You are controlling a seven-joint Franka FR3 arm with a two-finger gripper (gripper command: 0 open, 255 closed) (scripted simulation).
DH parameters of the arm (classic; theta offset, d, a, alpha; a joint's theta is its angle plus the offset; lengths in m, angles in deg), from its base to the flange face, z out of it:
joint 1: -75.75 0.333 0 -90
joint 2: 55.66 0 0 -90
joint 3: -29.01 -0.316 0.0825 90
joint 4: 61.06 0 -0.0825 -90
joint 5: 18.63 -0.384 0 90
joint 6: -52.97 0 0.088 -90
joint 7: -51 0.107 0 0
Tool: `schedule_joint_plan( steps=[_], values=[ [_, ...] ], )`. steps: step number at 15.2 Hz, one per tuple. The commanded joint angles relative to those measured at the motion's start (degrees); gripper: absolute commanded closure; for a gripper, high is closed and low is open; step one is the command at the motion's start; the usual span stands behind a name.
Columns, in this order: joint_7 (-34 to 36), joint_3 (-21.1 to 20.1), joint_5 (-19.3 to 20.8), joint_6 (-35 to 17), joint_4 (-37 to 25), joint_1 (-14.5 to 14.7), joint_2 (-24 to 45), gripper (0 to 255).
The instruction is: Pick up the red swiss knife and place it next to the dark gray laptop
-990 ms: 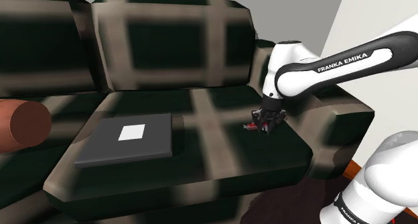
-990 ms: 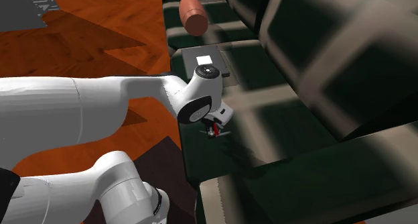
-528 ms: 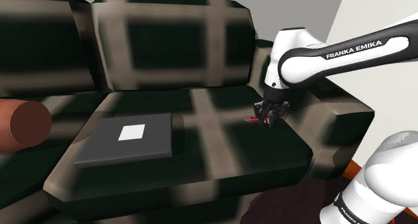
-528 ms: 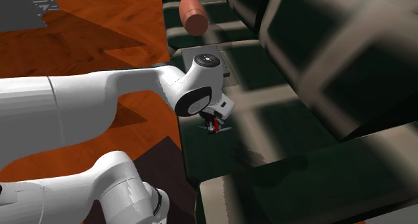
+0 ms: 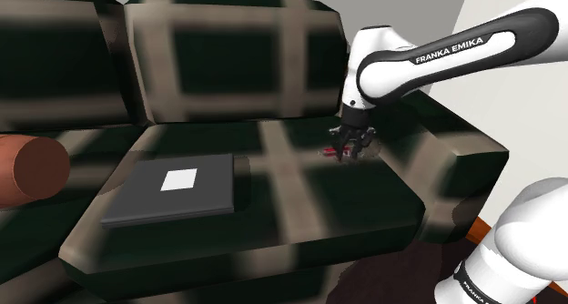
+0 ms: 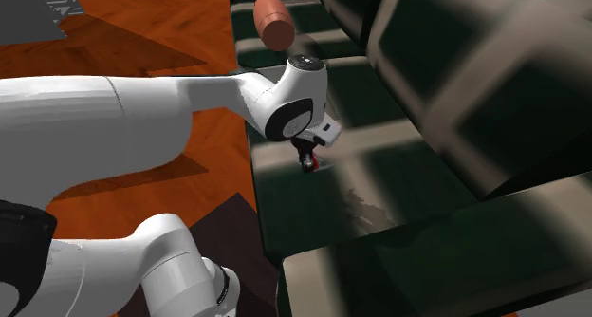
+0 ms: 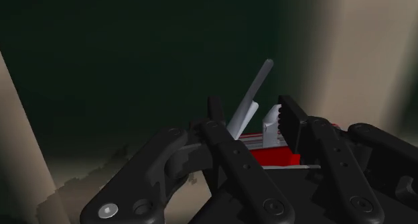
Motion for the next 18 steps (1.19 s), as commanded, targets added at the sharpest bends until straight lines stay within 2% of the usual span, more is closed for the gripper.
schedule_joint_plan(
  steps=[1, 10, 18],
  values=[
    [1.14, -0.86, 0.67, -0.41, -4.61, -0.35, 5.02, 255],
    [7.65, -4.14, 5.66, 0.91, -26.2, -0.32, 25.68, 255],
    [12.48, -4.74, 11.23, 7.48, -50.86, 2.77, 44.61, 255]
  ],
)
